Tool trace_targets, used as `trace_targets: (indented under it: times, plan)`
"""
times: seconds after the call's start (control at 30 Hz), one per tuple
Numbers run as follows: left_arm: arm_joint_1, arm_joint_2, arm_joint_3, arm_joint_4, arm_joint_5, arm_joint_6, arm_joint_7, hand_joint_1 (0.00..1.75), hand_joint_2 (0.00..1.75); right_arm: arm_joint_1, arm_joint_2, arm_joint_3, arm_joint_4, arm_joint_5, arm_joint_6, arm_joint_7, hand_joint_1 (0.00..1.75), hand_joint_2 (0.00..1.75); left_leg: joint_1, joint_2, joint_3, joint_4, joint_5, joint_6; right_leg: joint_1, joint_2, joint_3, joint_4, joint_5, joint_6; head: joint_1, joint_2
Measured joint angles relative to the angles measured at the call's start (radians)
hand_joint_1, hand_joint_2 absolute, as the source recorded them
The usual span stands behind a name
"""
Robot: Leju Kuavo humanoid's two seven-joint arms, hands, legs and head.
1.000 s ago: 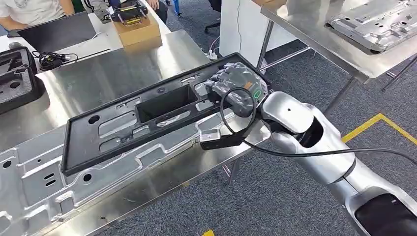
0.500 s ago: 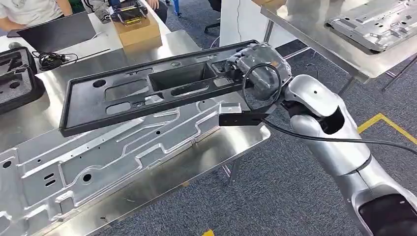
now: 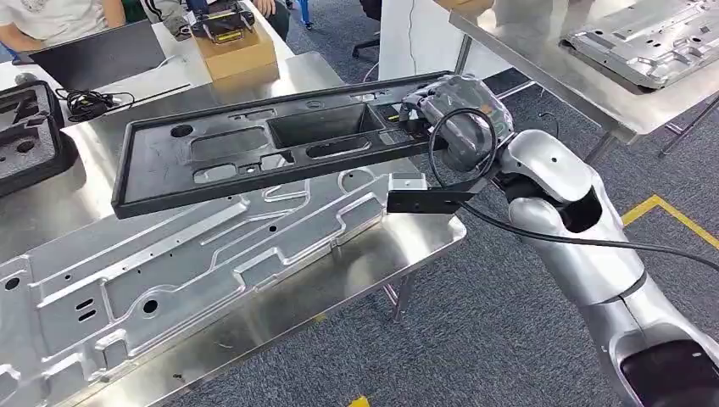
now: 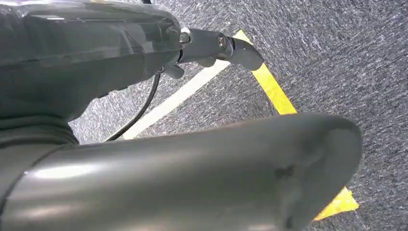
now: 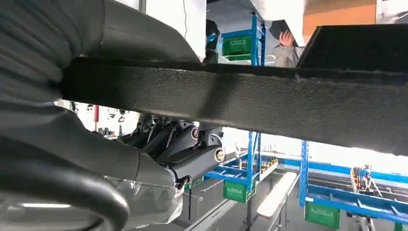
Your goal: Take the parts from the cabinet and place them on the table.
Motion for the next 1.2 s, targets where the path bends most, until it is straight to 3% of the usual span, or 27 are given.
trace_targets:
  times: [0.53,1.17,1.2]
  plan:
    - [0.002,0.000,0.000,0.000,0.005,0.000,-0.002,0.00,0.00,0.082,-0.042,-0.025,-0.029,-0.003,-0.001,-0.007,1.75,1.75,0.000,0.000,0.000,0.000,0.000,0.000,0.000,0.000,0.000,0.000,0.000,0.000,0.000,0.000]
    - [0.003,0.000,0.001,0.000,0.013,0.000,-0.003,0.00,0.00,0.109,-0.051,-0.035,-0.045,-0.003,-0.002,-0.009,1.75,1.75,0.000,0.000,0.000,0.000,0.000,0.000,0.000,0.000,0.000,0.000,0.000,0.000,0.000,0.000]
    - [0.003,0.000,0.001,0.000,0.014,0.000,-0.003,0.00,0.00,0.112,-0.051,-0.036,-0.045,-0.003,-0.002,-0.009,1.75,1.75,-0.002,0.000,-0.002,0.006,-0.004,0.002,-0.006,0.000,0.000,-0.004,0.002,0.003,0.000,0.000]
